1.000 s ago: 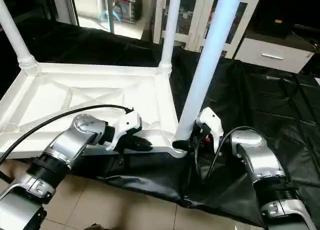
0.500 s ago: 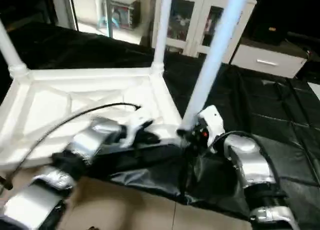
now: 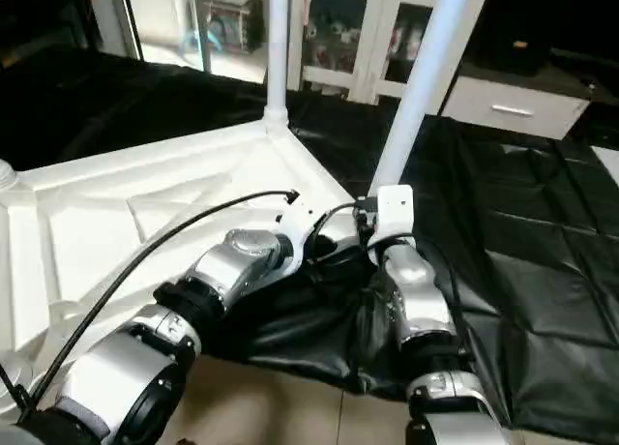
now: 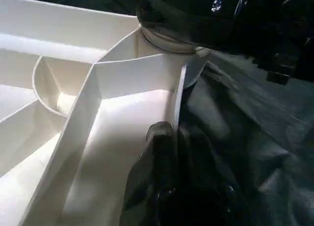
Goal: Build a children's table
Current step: Rotate leg to tighten
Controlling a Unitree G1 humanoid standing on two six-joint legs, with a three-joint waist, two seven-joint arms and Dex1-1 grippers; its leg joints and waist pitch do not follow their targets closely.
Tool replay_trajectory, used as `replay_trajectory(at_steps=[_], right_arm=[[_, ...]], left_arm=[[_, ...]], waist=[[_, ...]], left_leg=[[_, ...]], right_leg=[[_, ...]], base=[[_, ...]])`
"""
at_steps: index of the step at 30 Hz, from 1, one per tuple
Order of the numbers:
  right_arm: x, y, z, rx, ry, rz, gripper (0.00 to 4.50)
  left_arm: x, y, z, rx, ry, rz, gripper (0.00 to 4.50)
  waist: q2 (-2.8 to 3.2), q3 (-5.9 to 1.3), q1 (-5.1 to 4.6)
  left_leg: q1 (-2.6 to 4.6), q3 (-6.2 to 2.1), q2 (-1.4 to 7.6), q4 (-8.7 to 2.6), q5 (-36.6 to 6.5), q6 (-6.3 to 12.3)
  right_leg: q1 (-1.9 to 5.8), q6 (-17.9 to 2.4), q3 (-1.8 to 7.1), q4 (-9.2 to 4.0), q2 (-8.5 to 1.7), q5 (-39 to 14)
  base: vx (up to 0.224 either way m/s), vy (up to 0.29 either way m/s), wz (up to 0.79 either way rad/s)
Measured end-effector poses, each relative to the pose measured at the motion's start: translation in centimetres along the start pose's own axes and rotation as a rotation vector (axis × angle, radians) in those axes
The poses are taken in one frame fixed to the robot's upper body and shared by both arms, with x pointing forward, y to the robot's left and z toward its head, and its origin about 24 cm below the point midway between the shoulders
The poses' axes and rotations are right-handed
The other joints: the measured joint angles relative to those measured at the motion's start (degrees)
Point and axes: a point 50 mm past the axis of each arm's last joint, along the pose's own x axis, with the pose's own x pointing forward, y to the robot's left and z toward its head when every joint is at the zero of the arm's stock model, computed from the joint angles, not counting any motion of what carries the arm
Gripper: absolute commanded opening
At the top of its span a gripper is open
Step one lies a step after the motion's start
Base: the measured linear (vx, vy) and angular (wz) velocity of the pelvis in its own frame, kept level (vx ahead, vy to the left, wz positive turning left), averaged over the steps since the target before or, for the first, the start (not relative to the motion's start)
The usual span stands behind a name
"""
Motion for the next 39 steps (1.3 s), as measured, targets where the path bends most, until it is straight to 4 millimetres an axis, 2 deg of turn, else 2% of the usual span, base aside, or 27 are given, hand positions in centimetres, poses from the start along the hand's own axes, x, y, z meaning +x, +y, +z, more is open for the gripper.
replay_trajectory(at_steps=[7,9,10,11,12,14,15,16,19,22,28,31,35,36,38,39], right_arm=[[0.2,0.0,0.4,-0.004,-0.027,-0.001,2.07],[-0.1,-0.3,0.2,-0.007,-0.039,0.003,2.77],[-0.4,-0.1,0.2,-0.012,-0.051,0.029,2.77],[-0.7,0.5,-0.2,-0.021,-0.050,0.068,2.79],[-1.1,1.1,-1.3,-0.022,-0.022,0.106,2.84],[-1.8,1.3,-3.1,-0.022,0.035,0.127,3.09],[-2.4,0.8,-3.7,-0.030,0.049,0.127,3.18],[-2.6,0.5,-3.7,-0.036,0.045,0.126,3.23],[-3.5,-0.8,-2.7,-0.078,-0.007,0.102,3.60],[-4.3,-1.3,-2.7,-0.096,-0.017,0.088,3.72],[-5.5,-1.8,-3.7,-0.088,0.025,0.047,4.26],[-5.9,-2.0,-3.6,-0.087,0.020,0.036,4.49],[-6.2,-2.0,-3.8,-0.086,0.037,0.033,4.49],[-6.3,-2.0,-3.8,-0.085,0.040,0.032,4.50],[-6.3,-2.0,-3.8,-0.084,0.046,0.032,4.50],[-6.3,-2.0,-3.9,-0.083,0.050,0.032,4.50]], left_arm=[[0.0,0.3,0.3,0.010,-0.018,0.005,0.00],[0.0,0.2,0.4,0.014,-0.023,0.002,0.00],[-0.2,0.6,0.4,0.028,-0.028,0.022,0.00],[-0.5,1.4,0.3,0.037,-0.033,0.063,0.00],[-0.9,2.2,0.5,0.043,-0.043,0.101,0.00],[-1.3,2.8,0.8,0.049,-0.057,0.134,0.00],[-1.3,2.9,1.0,0.059,-0.067,0.133,0.00],[-1.3,2.9,1.1,0.062,-0.070,0.134,0.00],[-1.3,2.8,1.2,0.071,-0.080,0.108,0.00],[-1.0,2.3,1.1,0.077,-0.090,0.074,0.00],[-0.2,0.4,1.1,0.125,-0.103,-0.048,0.00],[0.2,-0.3,1.1,0.162,-0.108,-0.067,0.00],[0.3,-0.3,1.1,0.163,-0.111,-0.070,0.00],[0.2,-0.2,1.1,0.158,-0.112,-0.075,0.43],[0.1,-0.1,1.4,0.126,-0.157,-0.081,0.54],[0.0,-0.1,2.3,0.127,-0.212,-0.089,0.56]], waist=[[0.18,-0.09,1.02],[0.20,-0.06,1.16],[0.14,-0.03,1.07],[0.04,0.03,0.42],[-0.18,0.17,-0.36],[-0.23,0.35,-0.73],[-0.08,0.45,-0.51],[0.00,0.55,-0.39],[0.03,0.56,0.22],[0.08,0.57,0.69],[0.57,0.78,2.12],[0.90,0.77,2.31],[1.07,0.77,2.29],[1.11,0.75,2.31],[1.09,0.76,2.32],[1.02,0.79,2.36]], left_leg=[[0.09,0.06,0.04,-0.62,0.2,0.31],[0.08,0.11,0.04,-0.63,0.2,0.31],[0.08,0.11,0.06,-0.61,0.2,0.29],[0.09,0.11,0.11,-0.61,0.2,0.24],[0.01,0.07,0.20,-0.58,0.0,0.06],[-0.43,-0.01,0.23,-0.52,0.1,0.04],[-0.75,0.00,0.22,-0.49,0.1,0.15],[-0.74,0.06,0.22,-0.49,0.2,0.37],[-0.79,0.13,0.23,-0.49,0.1,0.60],[-0.76,0.19,0.27,-0.47,0.0,0.66],[-0.65,0.22,0.27,-0.20,0.0,0.56],[-0.64,0.27,0.23,-0.19,0.0,0.41],[-0.66,0.26,0.19,-0.19,0.0,0.42],[-0.68,0.26,0.19,-0.19,0.0,0.42],[-0.76,0.25,0.20,-0.19,0.0,0.43],[-0.79,0.23,0.22,-0.17,0.0,0.51]], right_leg=[[-0.14,0.2,-0.08,0.02,0.04,-0.1],[-0.16,0.2,-0.07,0.01,0.03,-0.1],[-0.16,0.2,-0.07,0.02,0.04,-0.1],[-0.19,0.2,-0.03,0.02,0.12,-0.1],[-0.32,0.2,-0.05,0.01,0.20,0.0],[-0.79,0.1,-0.06,0.02,0.26,0.1],[-1.04,0.1,-0.06,0.02,0.26,0.1],[-1.08,0.1,-0.02,0.02,0.26,0.1],[-1.16,0.0,-0.02,0.01,0.26,0.0],[-1.16,0.0,-0.01,0.02,0.26,0.0],[-0.84,-0.1,0.08,0.03,0.23,0.0],[-0.69,-0.1,0.21,0.01,0.23,0.0],[-0.71,0.0,0.27,0.02,0.22,0.1],[-0.72,0.0,0.26,0.02,0.22,0.1],[-0.77,0.0,0.23,0.02,0.22,0.1],[-0.76,0.0,0.18,0.01,0.23,0.1]], base=[[0.029,-0.010,0.01],[0.000,0.000,0.00],[0.000,0.000,0.00],[0.000,0.000,0.00],[0.000,0.000,0.00],[0.000,0.000,0.00],[0.000,0.000,0.00],[0.000,0.000,0.00],[0.000,0.000,0.00],[0.000,0.000,0.00],[0.000,0.000,0.00],[0.000,0.000,0.00],[0.000,0.000,0.00],[0.000,0.000,0.00],[0.000,0.000,0.00],[0.000,0.000,0.00]])
